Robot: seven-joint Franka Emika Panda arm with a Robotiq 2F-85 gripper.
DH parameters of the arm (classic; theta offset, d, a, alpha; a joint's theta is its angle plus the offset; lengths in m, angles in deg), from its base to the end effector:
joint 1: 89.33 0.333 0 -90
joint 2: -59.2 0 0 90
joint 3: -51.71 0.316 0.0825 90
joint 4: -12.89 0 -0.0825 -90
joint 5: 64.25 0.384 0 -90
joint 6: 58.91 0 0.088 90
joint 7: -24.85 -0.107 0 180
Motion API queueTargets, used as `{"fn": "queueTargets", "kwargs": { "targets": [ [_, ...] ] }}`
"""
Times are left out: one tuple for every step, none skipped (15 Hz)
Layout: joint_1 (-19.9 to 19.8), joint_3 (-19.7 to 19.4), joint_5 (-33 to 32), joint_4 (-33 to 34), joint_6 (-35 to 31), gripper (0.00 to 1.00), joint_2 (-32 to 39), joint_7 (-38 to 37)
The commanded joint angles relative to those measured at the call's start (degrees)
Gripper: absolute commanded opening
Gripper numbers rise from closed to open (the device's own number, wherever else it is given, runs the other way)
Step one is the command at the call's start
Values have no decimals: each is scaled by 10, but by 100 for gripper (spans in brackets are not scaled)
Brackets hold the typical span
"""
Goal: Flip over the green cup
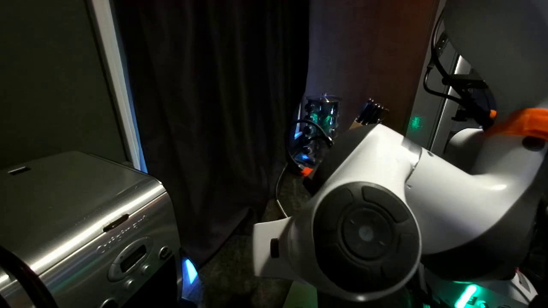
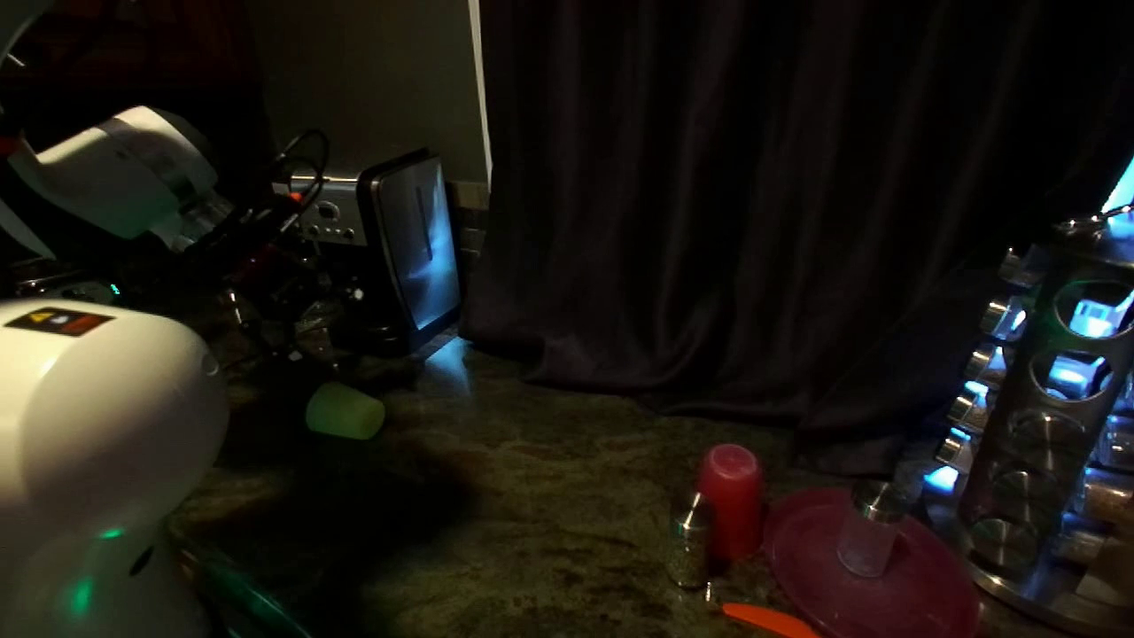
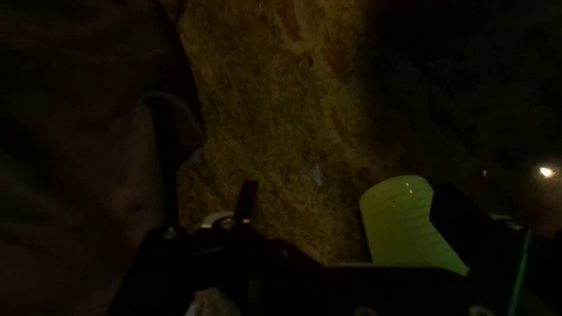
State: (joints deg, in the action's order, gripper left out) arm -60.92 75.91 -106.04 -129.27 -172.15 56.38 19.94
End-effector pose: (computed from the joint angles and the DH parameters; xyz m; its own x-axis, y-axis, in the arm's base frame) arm 0.2918 0.3102 0.2899 0.3728 0.7978 -0.4739 0.8647 -0.1133 0.4893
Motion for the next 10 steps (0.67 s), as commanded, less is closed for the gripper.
{"fn": "queueTargets", "kwargs": {
  "targets": [
    [14, 45, -30, 20, 99, 100, 48, -146],
    [19, 54, -48, 22, 128, 100, 64, -179],
    [8, 42, -17, 11, 87, 100, 24, -109],
    [14, 49, -26, 11, 106, 100, 36, -138],
    [18, 53, -31, 12, 113, 100, 46, -154],
    [19, 53, -34, 13, 116, 100, 53, -163],
    [19, 53, -36, 15, 116, 100, 56, -165],
    [18, 52, -37, 15, 116, 100, 58, -166],
    [24, 56, -37, 23, 140, 100, 74, -185],
    [28, 58, -37, 29, 156, 100, 89, -200]
  ]
}}
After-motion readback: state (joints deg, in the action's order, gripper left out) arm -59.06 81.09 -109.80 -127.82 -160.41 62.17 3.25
